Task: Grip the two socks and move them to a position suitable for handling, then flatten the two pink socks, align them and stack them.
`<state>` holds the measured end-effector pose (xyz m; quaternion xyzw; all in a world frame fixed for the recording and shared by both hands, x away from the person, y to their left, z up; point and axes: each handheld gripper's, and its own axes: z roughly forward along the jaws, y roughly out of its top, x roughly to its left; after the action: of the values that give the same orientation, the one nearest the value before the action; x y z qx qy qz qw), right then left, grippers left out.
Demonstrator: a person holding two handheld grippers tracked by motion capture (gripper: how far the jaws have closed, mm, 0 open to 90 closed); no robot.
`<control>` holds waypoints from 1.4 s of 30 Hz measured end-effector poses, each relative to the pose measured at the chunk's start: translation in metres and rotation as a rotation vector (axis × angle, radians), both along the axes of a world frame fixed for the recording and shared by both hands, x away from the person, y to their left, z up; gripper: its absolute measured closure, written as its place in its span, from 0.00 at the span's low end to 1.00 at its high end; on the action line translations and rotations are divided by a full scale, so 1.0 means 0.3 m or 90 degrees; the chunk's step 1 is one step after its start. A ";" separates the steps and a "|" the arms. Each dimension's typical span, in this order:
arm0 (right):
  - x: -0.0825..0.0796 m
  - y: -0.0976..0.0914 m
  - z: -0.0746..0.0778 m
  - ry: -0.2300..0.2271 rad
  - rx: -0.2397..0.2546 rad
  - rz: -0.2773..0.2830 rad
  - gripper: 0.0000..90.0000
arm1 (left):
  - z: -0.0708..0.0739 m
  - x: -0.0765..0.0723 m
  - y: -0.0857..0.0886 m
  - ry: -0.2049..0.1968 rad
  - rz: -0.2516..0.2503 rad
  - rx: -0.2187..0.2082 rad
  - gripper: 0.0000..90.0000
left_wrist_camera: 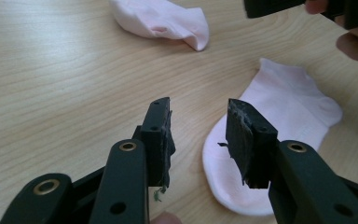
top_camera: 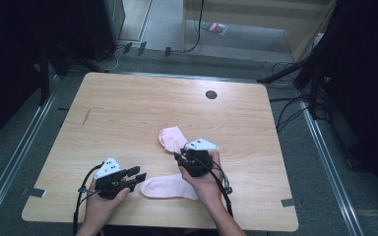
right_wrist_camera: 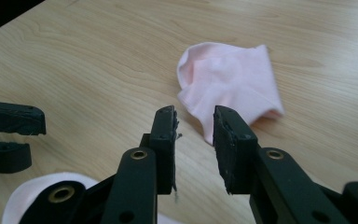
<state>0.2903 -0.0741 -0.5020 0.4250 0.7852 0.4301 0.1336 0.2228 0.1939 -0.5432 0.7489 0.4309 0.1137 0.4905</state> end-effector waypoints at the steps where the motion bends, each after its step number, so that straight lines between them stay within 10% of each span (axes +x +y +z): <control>1: 0.014 0.016 -0.008 0.002 -0.004 0.004 0.75 | -0.001 0.001 0.002 -0.003 0.005 0.000 0.69; 11: 0.128 0.139 -0.090 -0.006 -0.077 0.013 0.57 | -0.005 -0.007 0.038 -0.007 0.027 -0.020 0.71; 18: 0.143 0.169 -0.121 -0.017 -0.148 -0.007 0.84 | -0.008 -0.006 0.056 -0.005 0.038 -0.021 0.71; 20: 0.145 0.158 -0.117 -0.003 -0.133 -0.013 1.00 | -0.012 -0.007 0.058 -0.001 0.039 -0.020 0.71; 42: 0.175 -0.009 0.001 0.020 0.028 -0.069 1.00 | -0.016 0.002 0.062 0.004 0.040 -0.025 0.72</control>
<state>0.3429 -0.0767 -0.5018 0.4767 0.7534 0.4325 0.1347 0.2236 0.2125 -0.5481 0.7256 0.4576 0.1183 0.5002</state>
